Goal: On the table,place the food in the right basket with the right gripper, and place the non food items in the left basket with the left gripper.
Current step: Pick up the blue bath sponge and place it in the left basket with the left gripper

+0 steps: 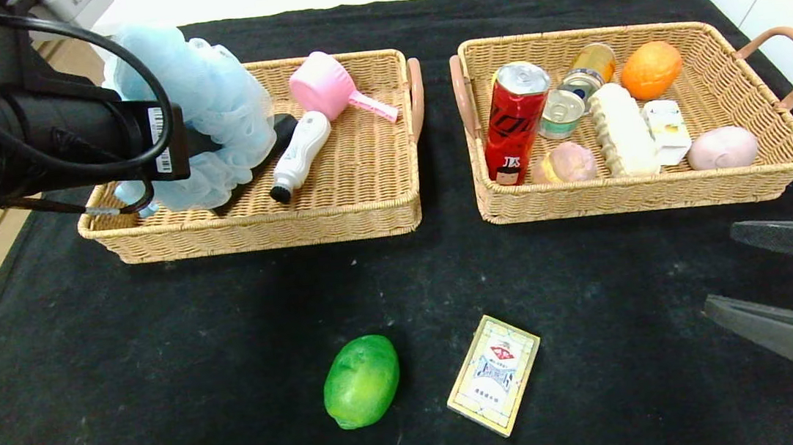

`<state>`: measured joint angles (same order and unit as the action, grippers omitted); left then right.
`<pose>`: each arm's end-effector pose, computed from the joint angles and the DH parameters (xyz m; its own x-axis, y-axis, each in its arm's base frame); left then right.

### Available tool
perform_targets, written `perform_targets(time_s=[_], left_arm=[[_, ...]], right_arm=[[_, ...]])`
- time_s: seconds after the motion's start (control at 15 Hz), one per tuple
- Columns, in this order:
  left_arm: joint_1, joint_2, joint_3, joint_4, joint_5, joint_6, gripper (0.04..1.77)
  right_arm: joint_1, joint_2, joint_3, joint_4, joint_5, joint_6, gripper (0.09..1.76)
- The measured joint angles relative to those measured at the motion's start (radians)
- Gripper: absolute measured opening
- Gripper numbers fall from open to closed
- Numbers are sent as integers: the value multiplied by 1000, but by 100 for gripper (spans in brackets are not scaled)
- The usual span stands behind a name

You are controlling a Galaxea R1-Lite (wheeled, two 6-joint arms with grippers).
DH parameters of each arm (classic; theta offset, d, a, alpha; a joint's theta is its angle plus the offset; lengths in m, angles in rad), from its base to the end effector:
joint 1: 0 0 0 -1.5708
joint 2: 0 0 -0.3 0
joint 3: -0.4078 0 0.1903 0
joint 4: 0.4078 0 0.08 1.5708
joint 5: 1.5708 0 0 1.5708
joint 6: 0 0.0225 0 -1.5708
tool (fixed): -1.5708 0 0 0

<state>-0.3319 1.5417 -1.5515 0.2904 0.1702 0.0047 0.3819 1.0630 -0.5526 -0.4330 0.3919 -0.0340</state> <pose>0.2503 -0.0822 0.3488 0.9505 -0.1484 -0.2729 0.1685 0.9844 0.0514 0.1303 0.0616 0.2349 0.7127 0.6978 -0.0715 -0.6998 0.7143 -0.0044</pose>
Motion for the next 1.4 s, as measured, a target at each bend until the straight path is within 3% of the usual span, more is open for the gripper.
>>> perform_targets(time_s=[0.4, 0.8, 1.13, 1.4], left_arm=[[0, 144, -141, 0, -22, 0, 64], [1, 234, -188, -3, -21, -1, 63], [1, 246, -191, -4, -18, -5, 112], [0, 244, -190, -3, -15, -4, 137]], right_arm=[[0, 9, 4, -2, 1, -1, 171], [1, 16, 8, -2, 0, -1, 171], [1, 19, 8, -2, -2, -2, 171], [1, 22, 9, -1, -2, -2, 171]])
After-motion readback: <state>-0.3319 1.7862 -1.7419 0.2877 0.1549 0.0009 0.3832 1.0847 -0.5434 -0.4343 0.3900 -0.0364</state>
